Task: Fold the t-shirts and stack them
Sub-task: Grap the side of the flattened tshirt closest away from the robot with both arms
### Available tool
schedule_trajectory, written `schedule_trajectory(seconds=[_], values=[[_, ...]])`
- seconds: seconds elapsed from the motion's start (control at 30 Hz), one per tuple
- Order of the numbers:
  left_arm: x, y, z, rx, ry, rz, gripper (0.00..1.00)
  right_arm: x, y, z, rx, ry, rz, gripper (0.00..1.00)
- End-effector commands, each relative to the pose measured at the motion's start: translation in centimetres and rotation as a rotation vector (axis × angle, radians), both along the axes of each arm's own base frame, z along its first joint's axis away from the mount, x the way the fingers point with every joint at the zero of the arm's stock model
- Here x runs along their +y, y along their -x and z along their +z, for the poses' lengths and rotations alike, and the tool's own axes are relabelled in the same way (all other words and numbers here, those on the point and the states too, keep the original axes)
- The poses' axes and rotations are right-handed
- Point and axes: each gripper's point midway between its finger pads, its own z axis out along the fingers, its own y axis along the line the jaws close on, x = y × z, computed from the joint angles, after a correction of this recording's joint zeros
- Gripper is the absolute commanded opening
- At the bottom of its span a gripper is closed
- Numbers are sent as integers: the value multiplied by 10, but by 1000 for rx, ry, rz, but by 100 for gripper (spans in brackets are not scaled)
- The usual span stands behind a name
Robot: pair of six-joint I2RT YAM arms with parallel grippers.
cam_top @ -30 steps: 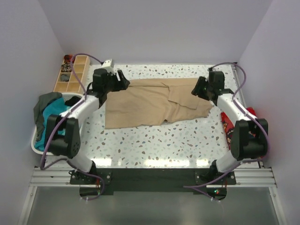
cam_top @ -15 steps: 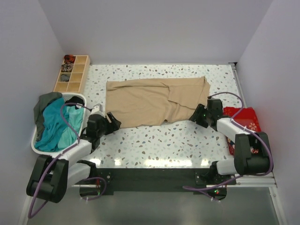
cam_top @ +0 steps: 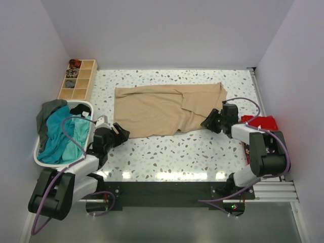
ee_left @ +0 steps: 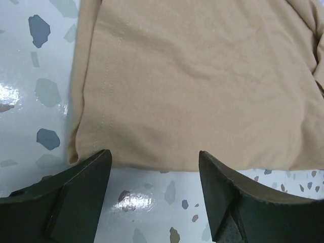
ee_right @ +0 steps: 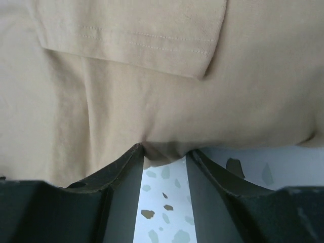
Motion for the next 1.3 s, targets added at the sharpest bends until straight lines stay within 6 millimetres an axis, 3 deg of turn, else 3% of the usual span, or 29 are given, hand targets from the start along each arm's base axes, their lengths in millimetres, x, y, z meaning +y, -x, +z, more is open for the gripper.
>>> schedule_trajectory(seconds=[0.0,0.1,0.17,0.23,0.3,0.4,0.53,0.63,0.67,0.7,0.73,0.77,0.8,0.87,0.9,0.97,1.03,1.07,1.2,1.27], values=[[1,-6,-4,-4,7,22,74,8,-2,-14,42,-37,19,37],[0,-11,-4,5,-8,11,73,8,-5,-9,29,-30,26,9],[0,-16,-1,1,-22,11,73,7,-4,2,10,-27,30,0],[0,-18,0,2,-43,-3,73,12,-8,19,-26,-43,54,0],[0,-24,6,-6,-66,-16,73,17,-12,38,-63,-61,78,2],[1,-34,15,-20,-98,-27,73,20,-34,74,-126,-67,87,4],[3,-54,37,-57,-142,-23,72,16,-64,93,-162,-42,67,6],[8,-69,47,-73,-202,-17,68,15,-89,94,-149,-28,57,10],[9,-72,47,-65,-217,-19,58,16,-94,90,-130,-30,58,10],[11,-75,43,-49,-239,-20,49,17,-107,99,-150,-32,57,10],[11,-80,45,-51,-243,-14,41,19,-112,82,-109,-32,58,10],[13,-81,40,-32,-244,-10,31,20,-117,80,-95,-41,60,10],[14,-81,30,1,-240,-10,27,21,-128,88,-113,-44,62,10],[12,-86,28,12,-236,-17,20,22,-137,69,-73,-46,53,10],[8,-85,22,26,-227,-32,20,24,-147,72,-80,-57,56,10],[2,-88,23,15,-208,-55,22,31,-157,56,-47,-82,73,11],[-3,-88,21,18,-191,-78,23,36,-175,60,-75,-104,78,16],[-4,-89,21,20,-186,-81,24,37,-179,48,-52,-113,77,17],[-8,-87,17,35,-173,-97,28,49,-213,68,-166,-161,117,31],[-9,-86,17,36,-168,-100,32,54,-219,76,-184,-185,147,39]])
